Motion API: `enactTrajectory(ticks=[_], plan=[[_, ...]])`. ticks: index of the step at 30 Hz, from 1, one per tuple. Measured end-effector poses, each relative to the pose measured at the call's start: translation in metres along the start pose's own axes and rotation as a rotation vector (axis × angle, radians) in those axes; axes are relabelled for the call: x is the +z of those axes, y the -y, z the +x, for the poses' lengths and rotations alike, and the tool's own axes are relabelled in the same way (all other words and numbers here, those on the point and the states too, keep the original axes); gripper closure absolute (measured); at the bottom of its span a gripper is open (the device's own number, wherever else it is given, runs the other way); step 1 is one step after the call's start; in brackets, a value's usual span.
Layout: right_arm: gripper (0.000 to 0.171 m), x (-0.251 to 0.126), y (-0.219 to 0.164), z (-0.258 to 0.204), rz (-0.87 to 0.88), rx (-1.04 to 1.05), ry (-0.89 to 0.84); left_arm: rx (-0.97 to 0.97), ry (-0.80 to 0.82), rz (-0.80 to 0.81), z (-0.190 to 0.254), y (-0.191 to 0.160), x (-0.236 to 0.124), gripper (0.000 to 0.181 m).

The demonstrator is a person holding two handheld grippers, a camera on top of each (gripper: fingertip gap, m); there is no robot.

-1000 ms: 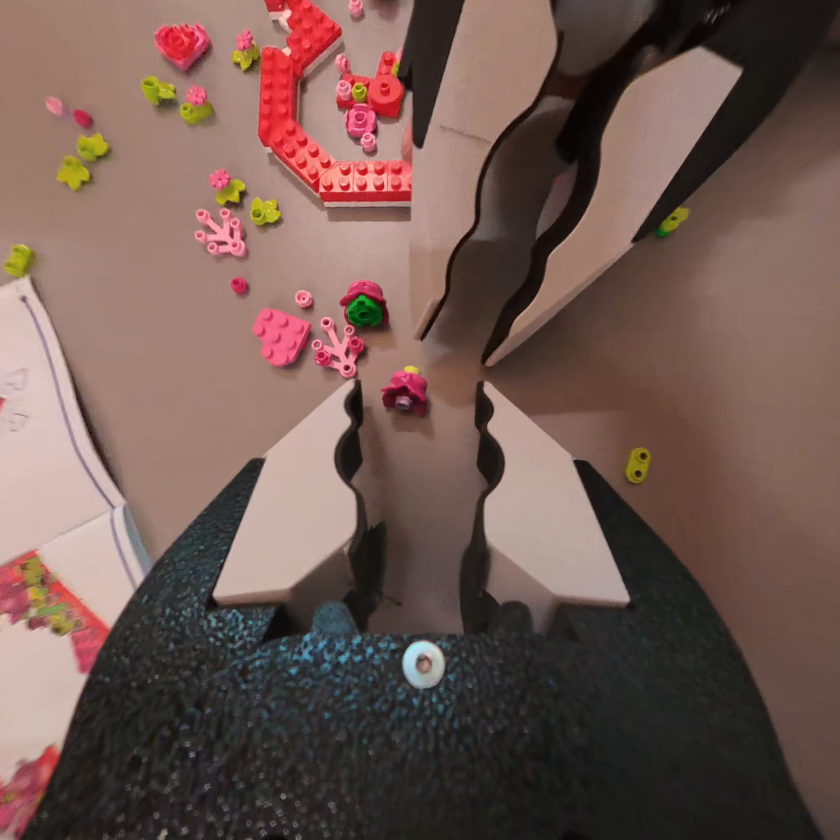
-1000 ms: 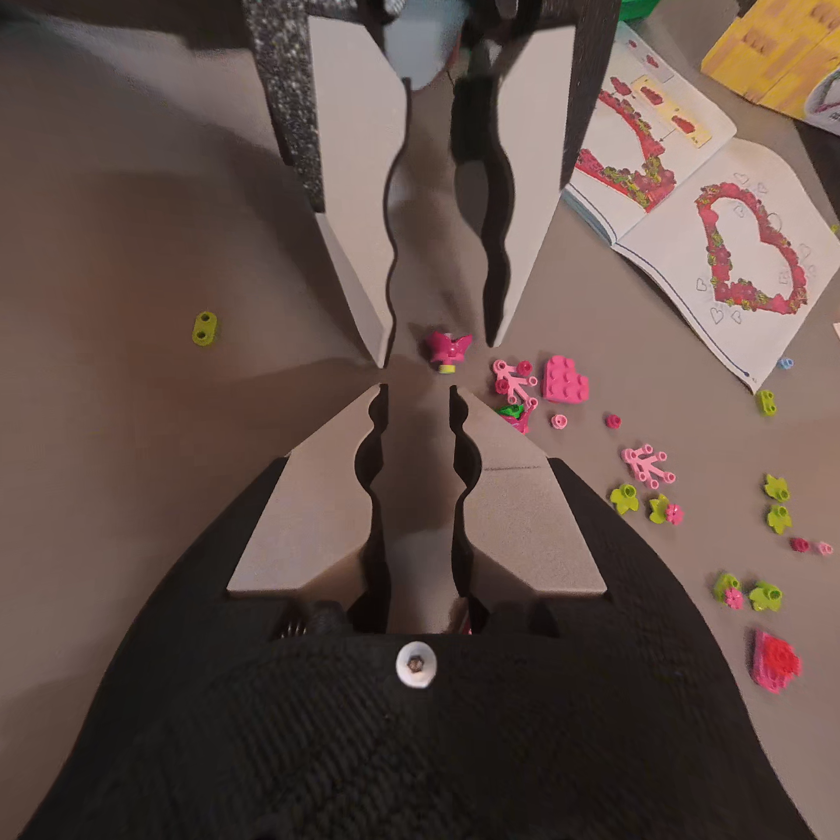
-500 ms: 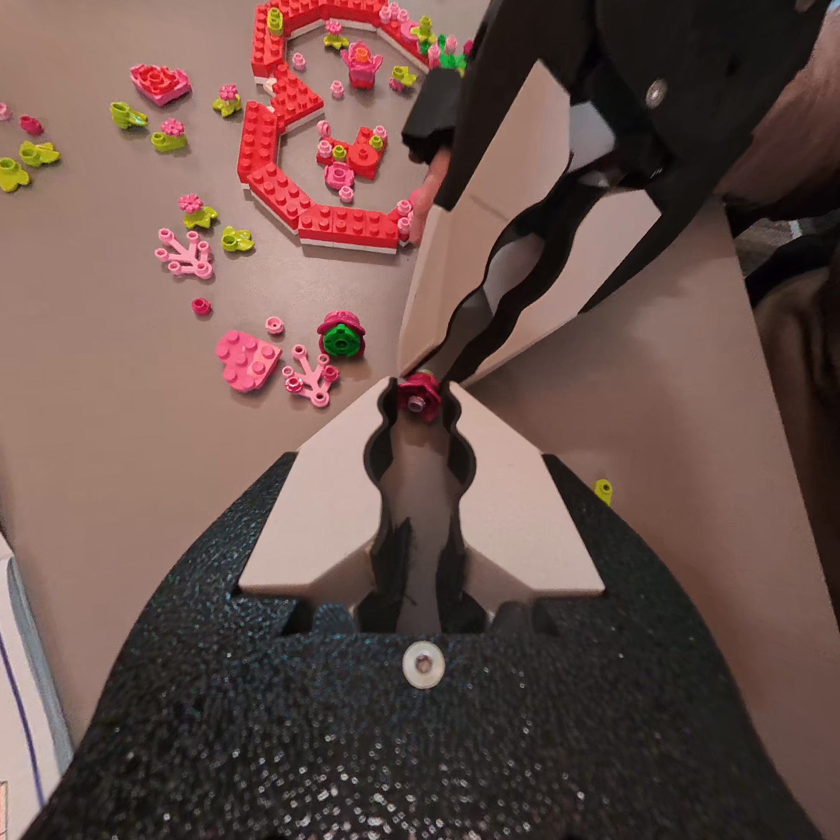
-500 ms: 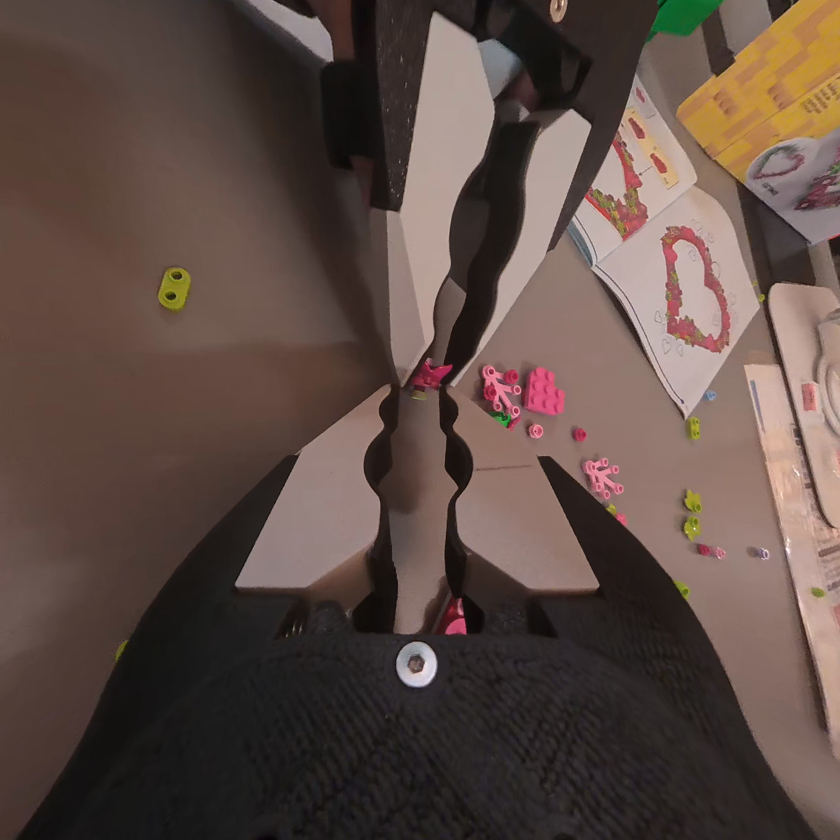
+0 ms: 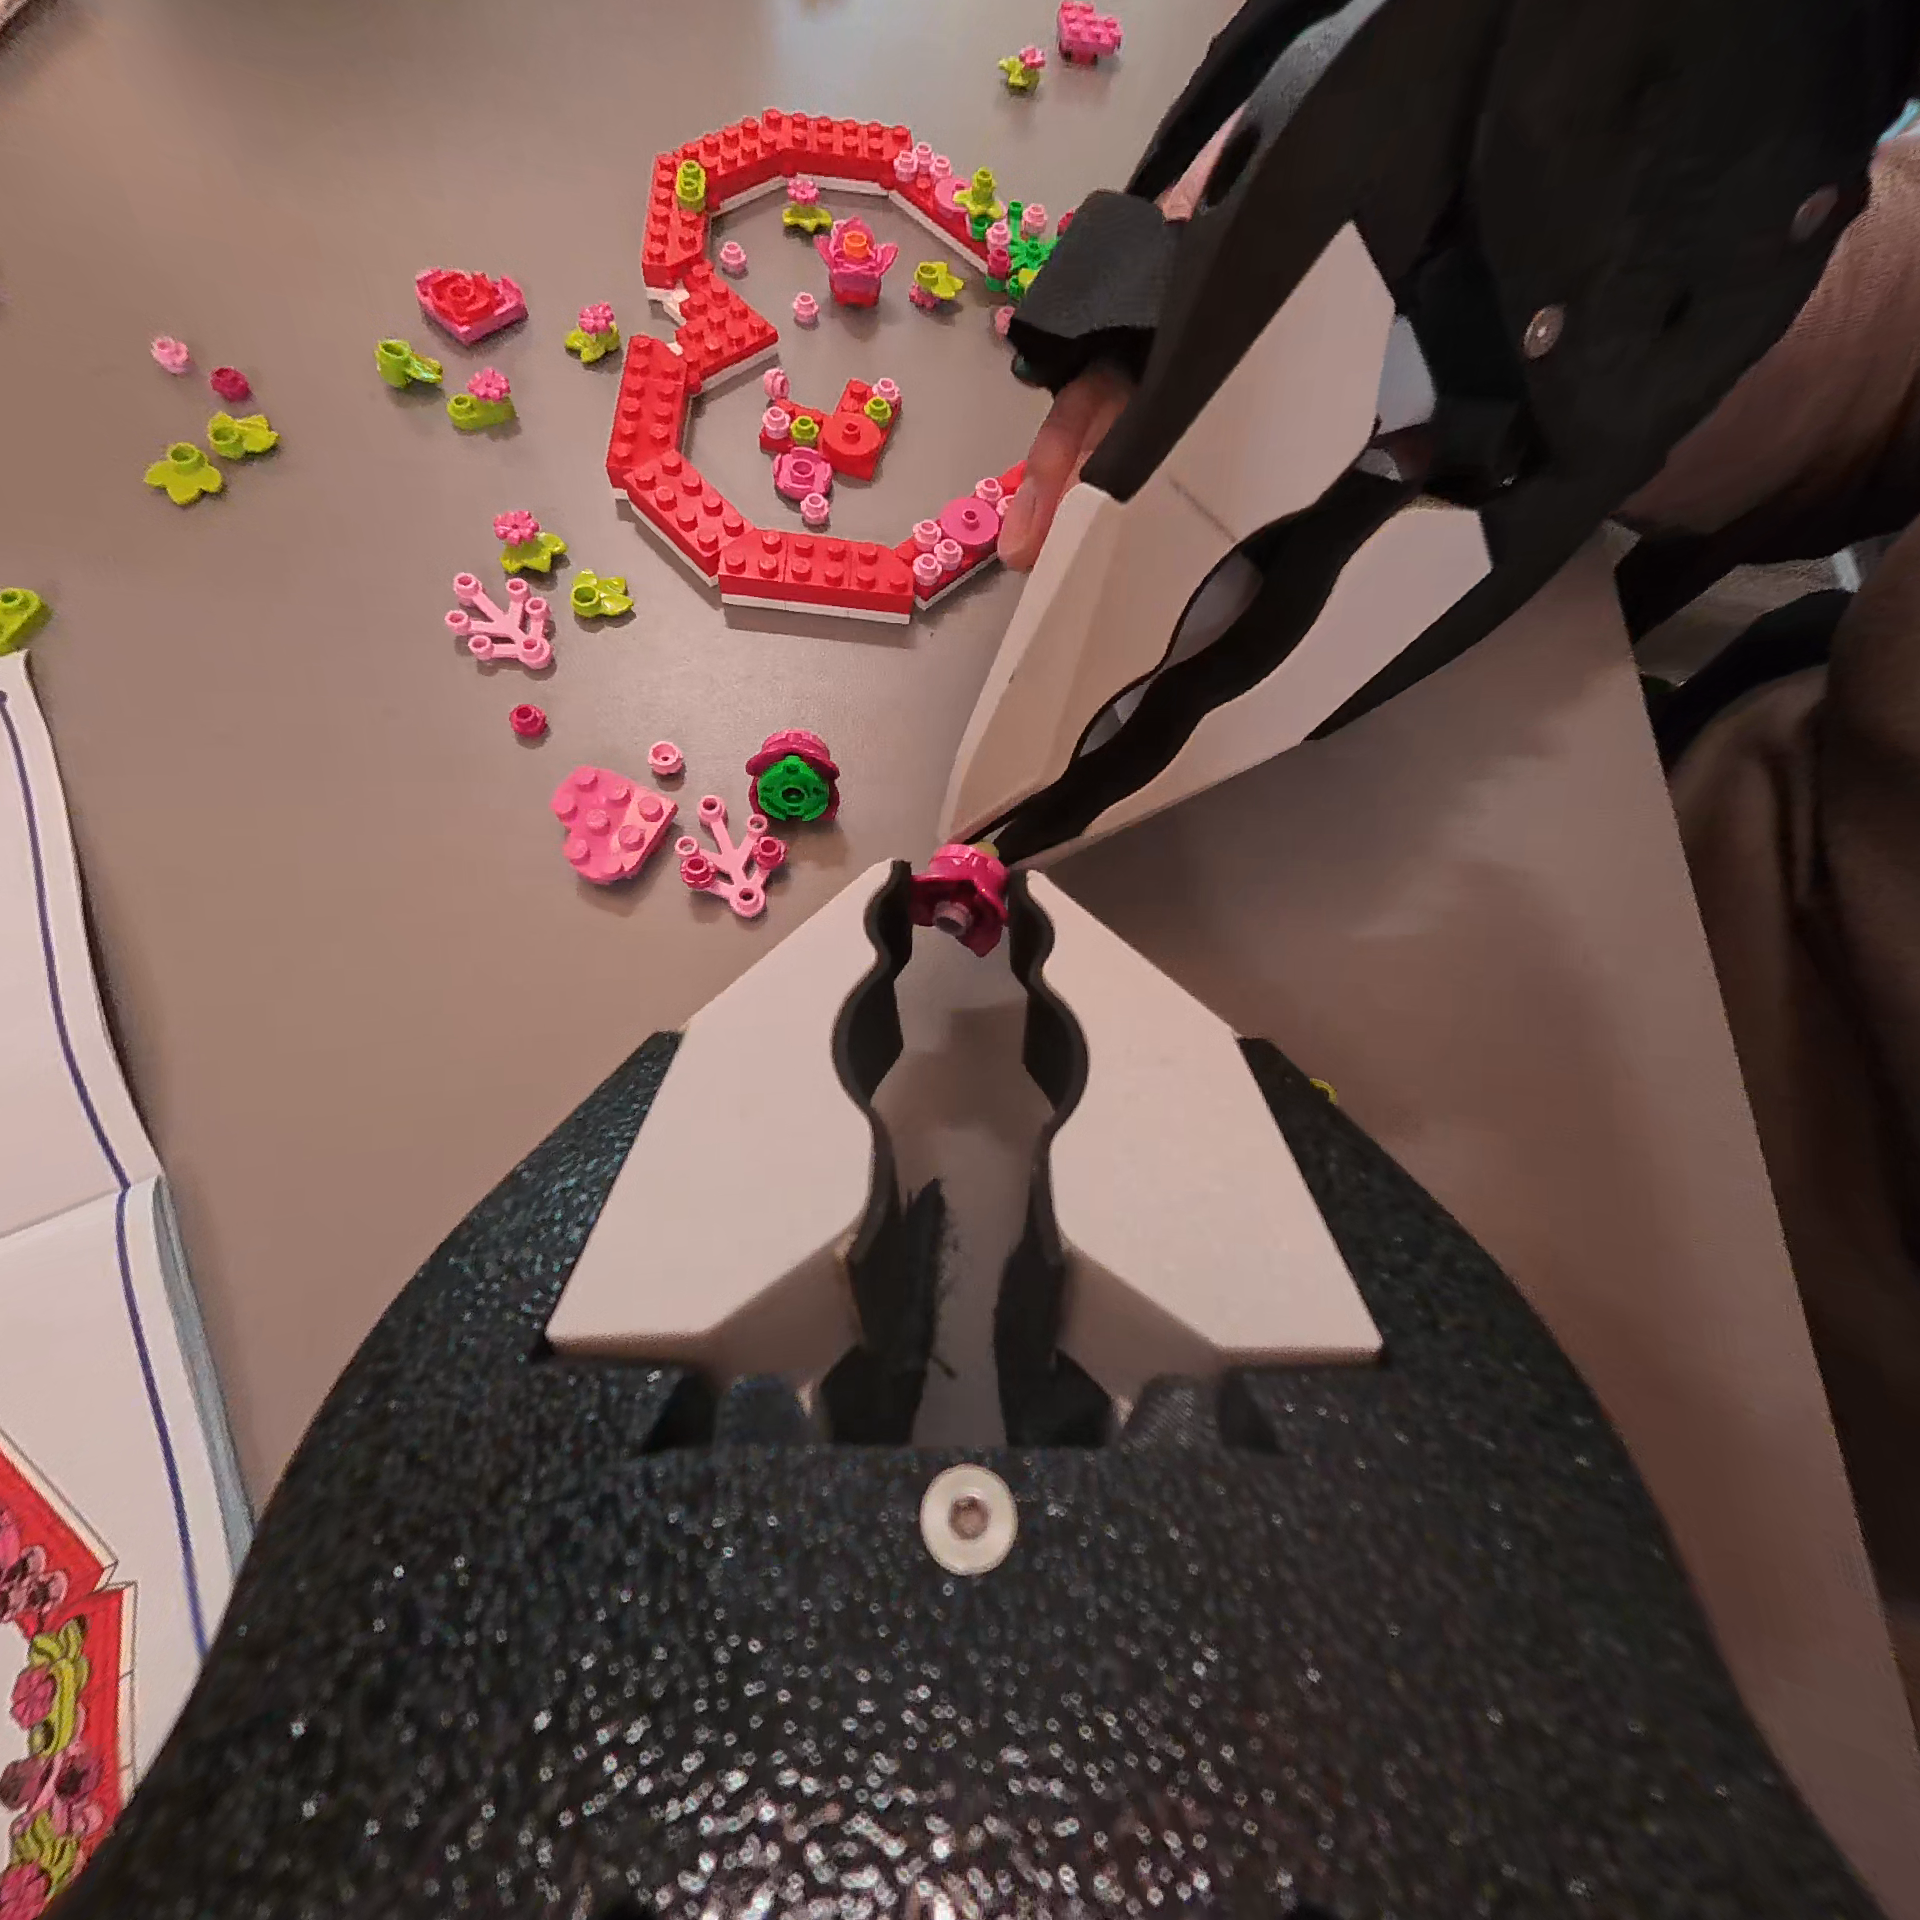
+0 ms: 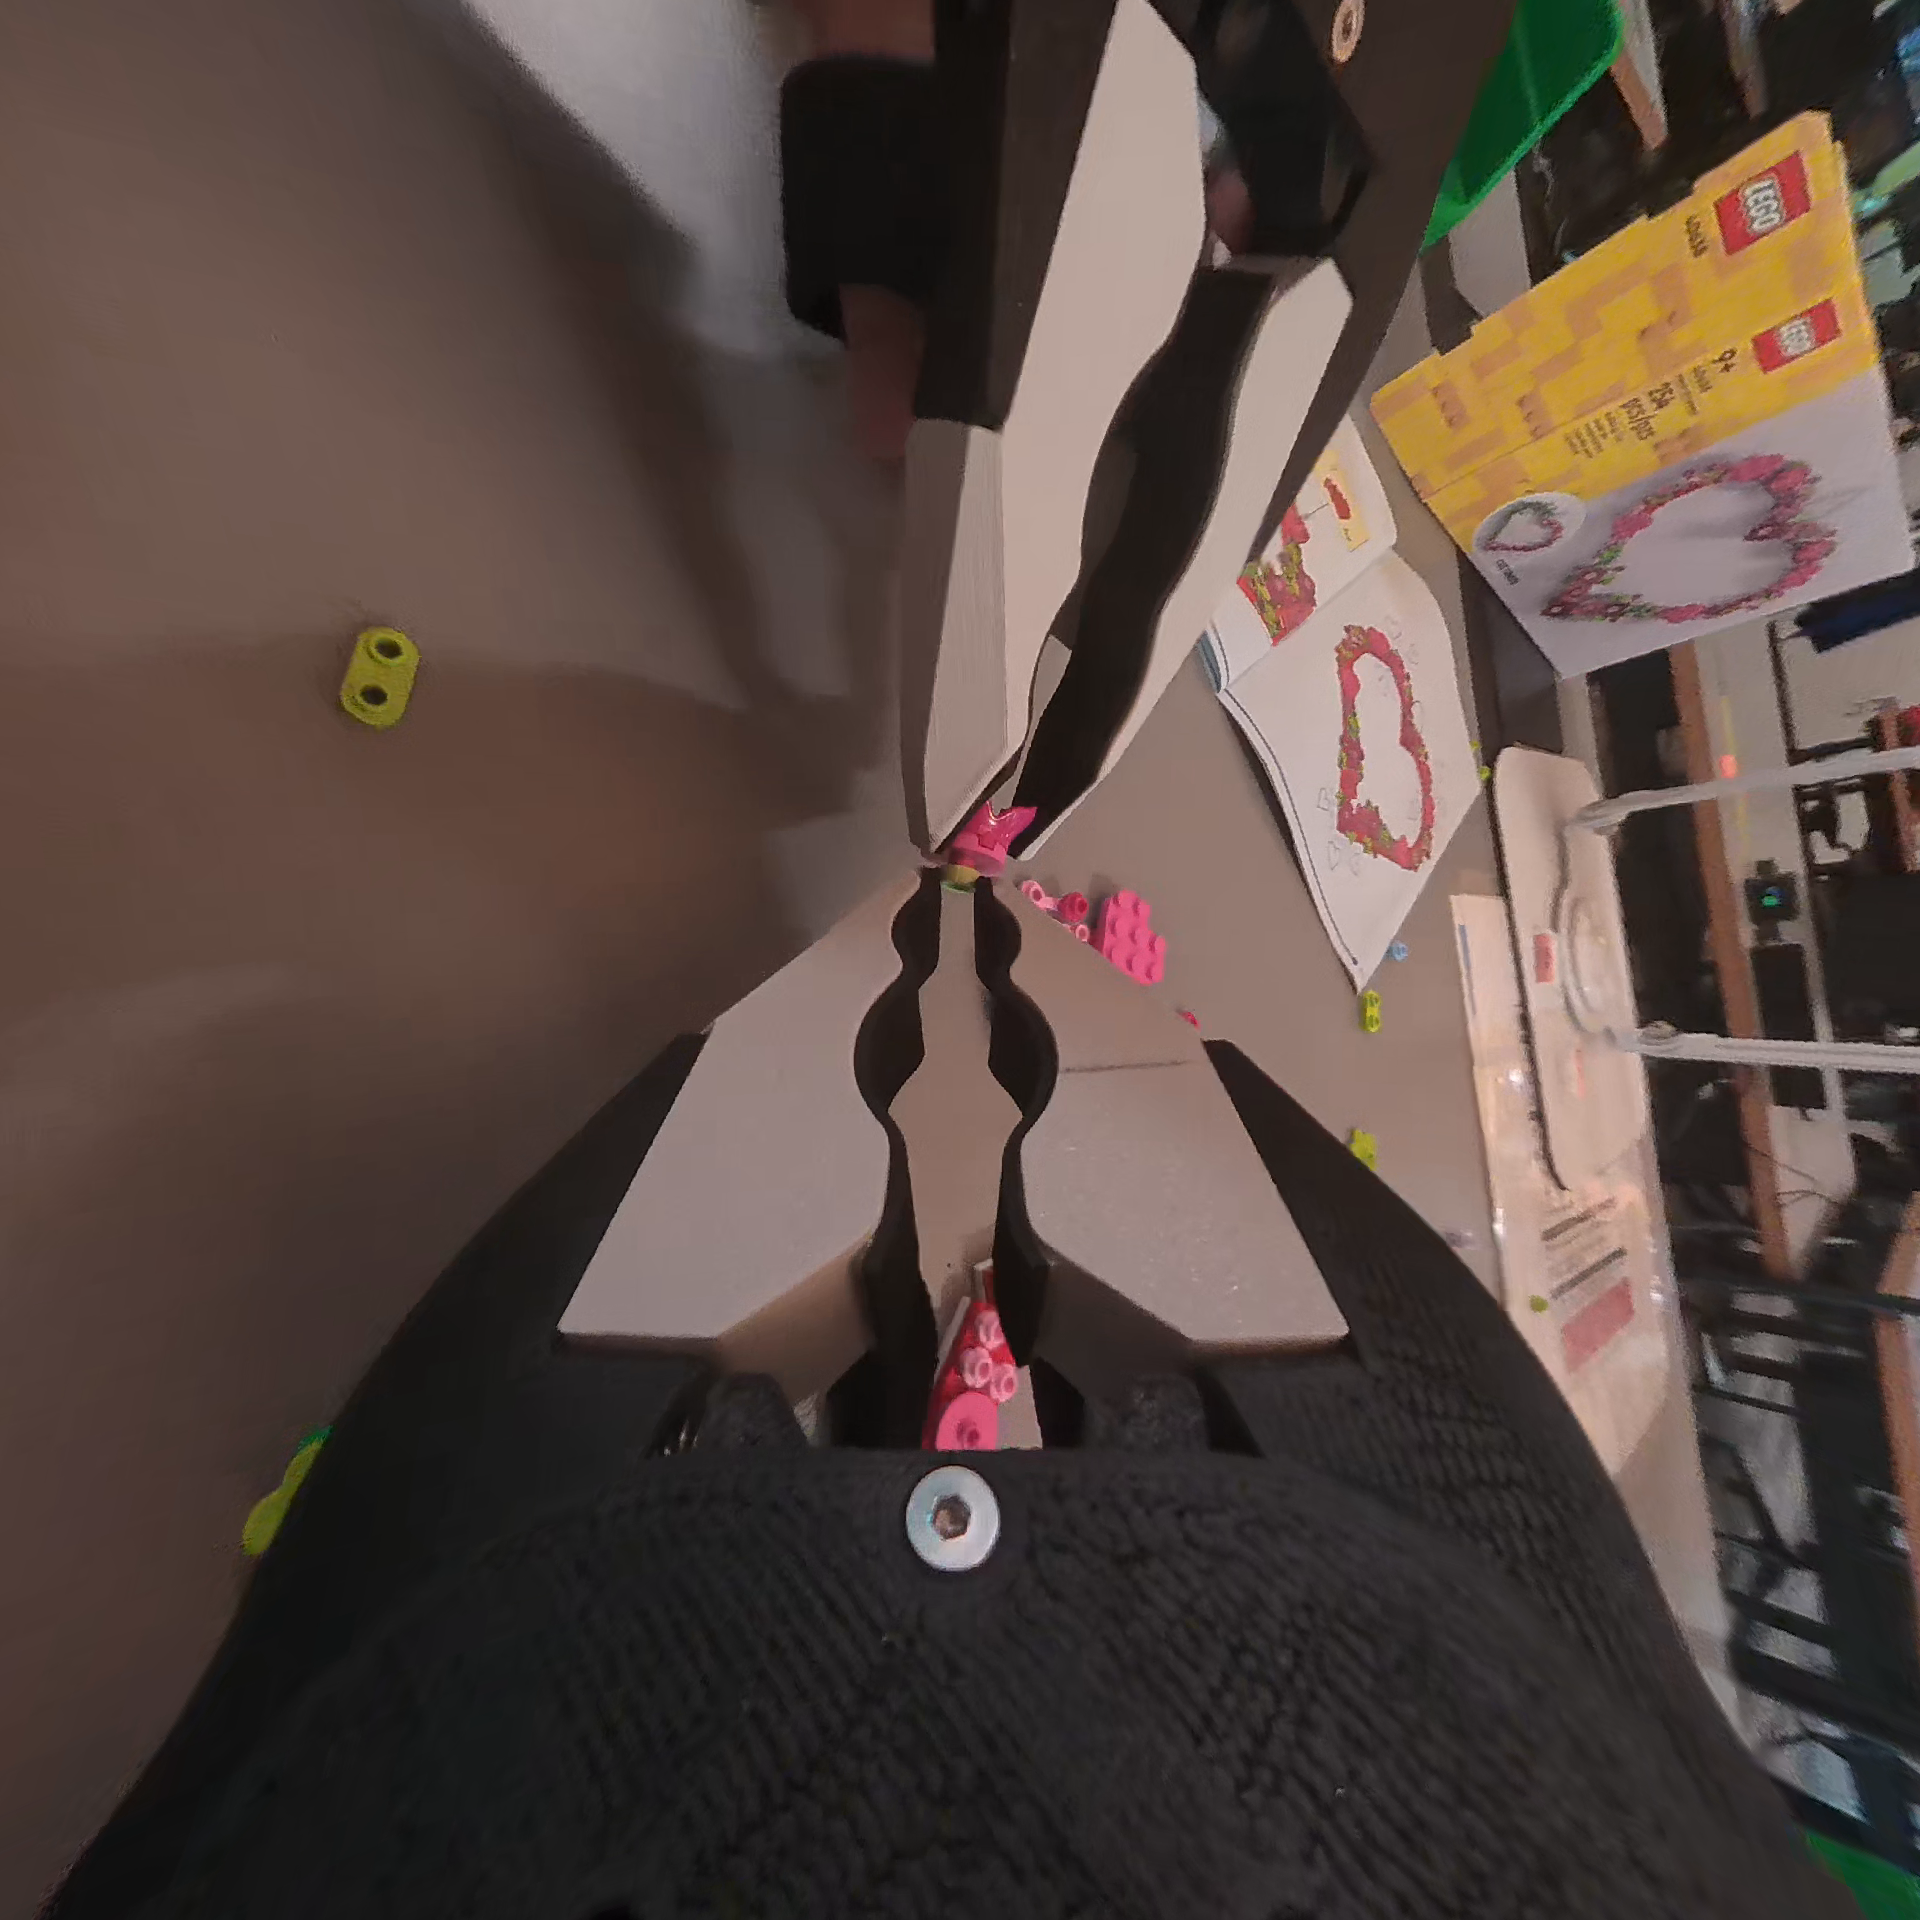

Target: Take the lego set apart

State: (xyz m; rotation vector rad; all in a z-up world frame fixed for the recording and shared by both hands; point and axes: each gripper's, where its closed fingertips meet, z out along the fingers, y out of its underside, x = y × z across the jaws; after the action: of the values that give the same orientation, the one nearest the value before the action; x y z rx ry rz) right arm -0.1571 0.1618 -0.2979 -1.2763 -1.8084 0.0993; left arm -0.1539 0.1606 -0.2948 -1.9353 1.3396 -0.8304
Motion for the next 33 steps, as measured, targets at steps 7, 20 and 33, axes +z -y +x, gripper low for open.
enactTrajectory(ticks=[7, 20, 33], plan=[[0.166, 0.002, -0.001, -0.002, -0.092, -0.145, -0.068, 0.035, 0.04, -0.051, 0.0, -0.005, -0.001, 0.166], [0.165, -0.004, -0.019, 0.005, -0.069, 0.089, 0.026, 0.028, 0.049, 0.224, -0.005, 0.027, -0.048, 0.166], [0.133, -0.018, 0.001, 0.015, 0.259, 0.735, 0.294, 0.425, 0.157, 0.252, 0.012, 0.035, -0.021, 0.166]])
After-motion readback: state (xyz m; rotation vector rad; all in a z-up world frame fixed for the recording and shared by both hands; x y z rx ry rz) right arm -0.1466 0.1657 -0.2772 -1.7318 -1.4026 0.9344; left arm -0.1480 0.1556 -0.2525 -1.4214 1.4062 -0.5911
